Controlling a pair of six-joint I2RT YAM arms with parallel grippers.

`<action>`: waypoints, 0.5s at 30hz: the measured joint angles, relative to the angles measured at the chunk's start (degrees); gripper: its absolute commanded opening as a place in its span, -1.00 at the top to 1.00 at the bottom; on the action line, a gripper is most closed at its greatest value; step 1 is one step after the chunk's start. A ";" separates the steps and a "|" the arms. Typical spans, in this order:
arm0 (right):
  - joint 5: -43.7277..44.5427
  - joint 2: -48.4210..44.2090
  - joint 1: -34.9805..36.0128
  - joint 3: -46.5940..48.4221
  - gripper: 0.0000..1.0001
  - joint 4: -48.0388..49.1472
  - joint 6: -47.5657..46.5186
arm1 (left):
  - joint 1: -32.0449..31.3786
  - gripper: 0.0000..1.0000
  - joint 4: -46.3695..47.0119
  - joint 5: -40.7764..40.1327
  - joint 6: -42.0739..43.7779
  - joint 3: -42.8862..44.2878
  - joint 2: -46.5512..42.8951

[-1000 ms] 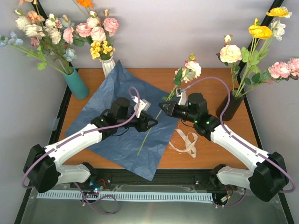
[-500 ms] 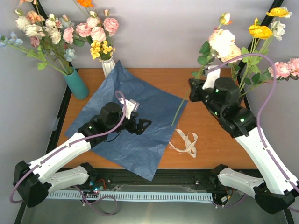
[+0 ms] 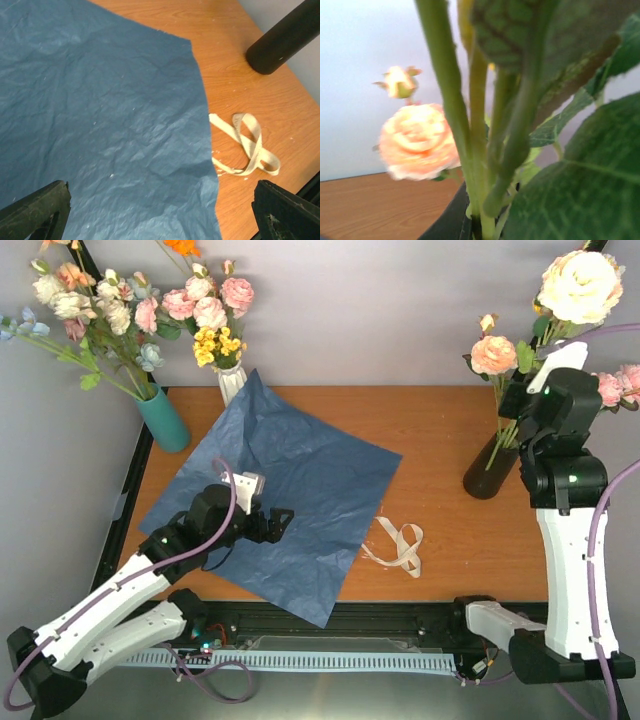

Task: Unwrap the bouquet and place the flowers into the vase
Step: Insert the fake flower into the vase.

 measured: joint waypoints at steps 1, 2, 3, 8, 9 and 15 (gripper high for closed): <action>-0.13 0.70 -1.88 0.52 0.94 0.11 -0.61 | -0.02 -0.99 -0.15 -0.63 -0.55 -1.38 -1.11; -0.33 1.42 -3.61 1.03 0.94 0.26 -1.01 | -0.02 -0.99 -0.31 -1.01 -0.81 -2.23 -1.77; -0.76 2.16 -5.27 1.62 0.95 0.37 -1.33 | -0.02 -0.99 -0.42 -1.25 -1.01 -3.13 -2.36; -3.43 5.09 -12.04 2.51 0.95 3.19 -1.95 | -0.02 -0.99 -1.07 -2.62 -1.66 -4.28 -3.67; -3.54 5.16 -12.20 2.51 0.94 3.37 -1.97 | -0.02 -0.99 -1.07 -2.84 -1.81 -4.28 -3.93; -7.45 7.69 -17.62 4.07 0.95 6.56 -1.42 | -0.02 -0.99 -1.09 -3.96 -2.25 -4.28 -4.37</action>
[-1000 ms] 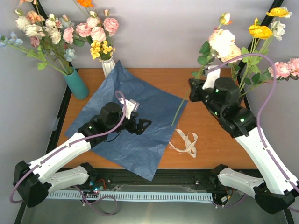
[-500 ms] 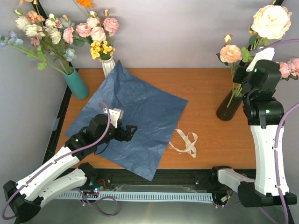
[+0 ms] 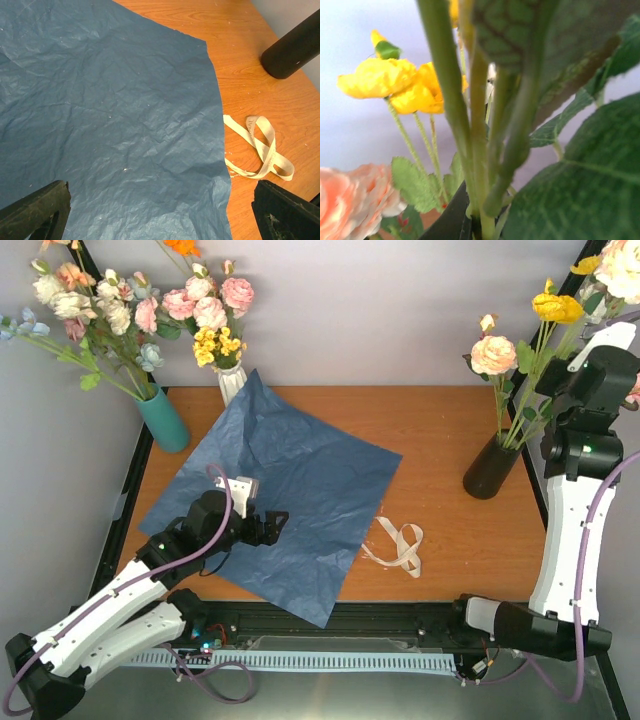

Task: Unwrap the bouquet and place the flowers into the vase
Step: Insert the fake flower into the vase.

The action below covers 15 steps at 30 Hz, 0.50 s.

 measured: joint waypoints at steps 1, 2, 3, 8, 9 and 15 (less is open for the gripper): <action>-0.79 0.55 -0.87 0.37 0.95 0.48 0.28 | 0.00 -0.99 0.00 -0.13 -0.04 0.00 0.00; -1.44 1.01 -1.55 0.48 0.95 1.11 0.52 | 0.02 -0.99 0.00 -0.24 -0.09 0.00 0.00; -2.01 1.40 -2.05 0.48 0.95 1.62 0.76 | 0.00 -0.99 0.00 -0.39 -0.13 -0.02 0.00; -4.72 2.97 -3.17 -0.07 0.94 4.11 2.01 | 0.00 -0.99 0.00 -0.66 -0.20 -0.11 0.00; -5.33 3.04 -3.37 -0.59 0.94 4.96 2.40 | 0.00 -0.99 0.00 -0.66 -0.20 -0.11 0.00; -6.84 2.73 -3.87 -7.30 0.94 9.11 4.09 | 0.00 -0.99 0.00 -0.87 -0.22 -0.13 0.00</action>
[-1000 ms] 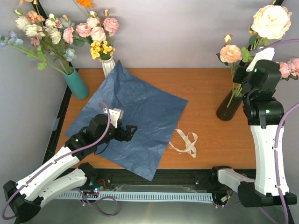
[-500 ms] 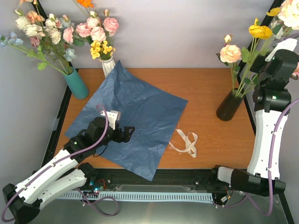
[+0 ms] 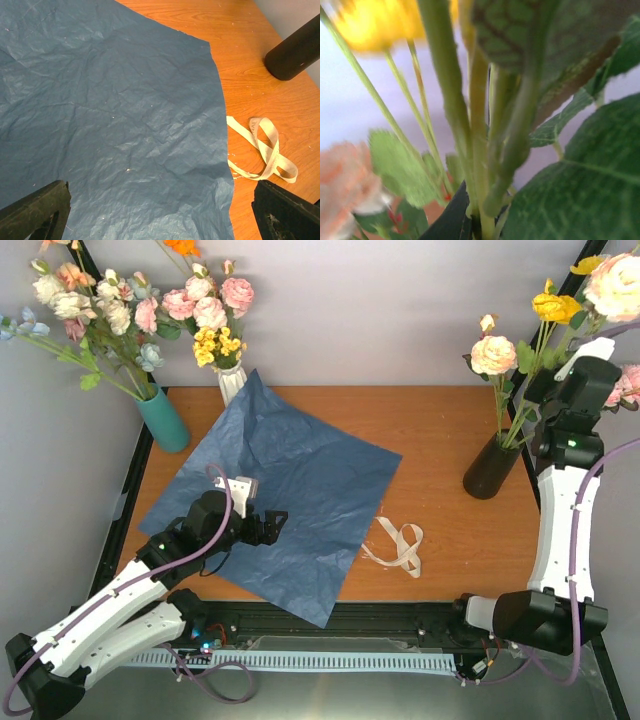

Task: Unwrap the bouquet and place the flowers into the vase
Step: Insert the fake flower into the vase.

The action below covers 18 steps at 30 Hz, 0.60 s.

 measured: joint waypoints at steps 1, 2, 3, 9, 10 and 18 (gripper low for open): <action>-0.02 -0.13 0.00 -2.10 0.93 0.44 0.24 | 0.00 -0.99 0.00 -0.04 -0.02 0.02 0.00; 0.00 -0.20 -0.04 -3.78 0.92 0.61 0.46 | 0.00 -0.99 0.00 -0.09 -0.02 0.00 0.00; 0.11 -0.22 -0.09 -5.68 0.89 0.70 0.74 | 0.00 -0.99 0.00 -0.13 -0.02 0.00 0.00; 1.29 -0.22 -0.20 -13.07 0.59 -0.11 3.87 | 0.00 -0.99 0.00 -0.13 0.00 0.00 0.00; 1.33 -0.22 -0.20 -13.51 0.54 -0.52 4.76 | 0.00 -0.99 0.00 -0.13 -0.02 0.00 0.00; -0.98 -0.24 -0.28 -14.34 -0.49 -6.40 9.92 | 0.00 -0.99 0.00 -0.11 -0.07 -0.02 0.00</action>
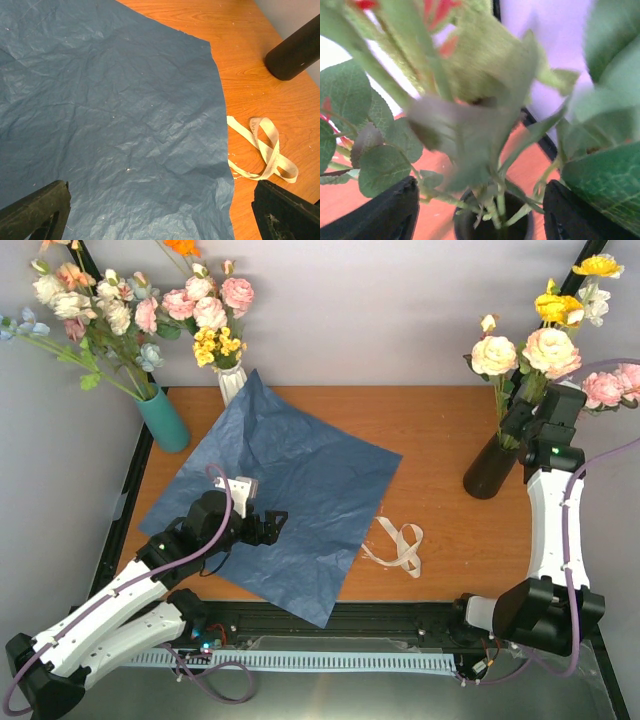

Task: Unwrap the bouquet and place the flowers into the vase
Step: Insert the fake flower into the vase, then reset both arms

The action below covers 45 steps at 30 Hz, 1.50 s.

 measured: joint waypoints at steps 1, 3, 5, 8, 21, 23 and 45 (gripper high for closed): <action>-0.57 -0.13 -0.04 0.04 -0.60 -0.83 0.35 | 0.00 -0.99 0.00 0.00 0.00 -0.02 0.00; -1.14 -0.79 -0.09 0.15 -0.78 -2.40 1.01 | 0.00 -0.99 0.00 0.00 -0.02 -0.04 0.00; -1.90 -1.95 -0.13 0.79 -0.93 -4.46 1.53 | 0.00 -0.99 0.00 0.00 0.00 -0.04 0.00; -3.78 -4.20 -0.17 2.93 -1.00 -6.99 1.57 | 0.00 -0.99 0.02 0.02 0.00 -0.04 0.00; -36.46 -28.35 1.75 -13.18 -1.00 4.31 5.99 | 0.02 -0.99 4.07 -9.05 3.13 0.50 -2.34; -38.45 -31.04 4.94 -18.91 -1.00 8.48 7.67 | 0.61 -0.99 6.84 -11.47 5.22 0.50 -1.64; -1.40 -3.96 26.77 -45.27 -1.00 45.24 -16.90 | 43.60 -0.99 53.64 -0.94 18.91 -14.58 24.70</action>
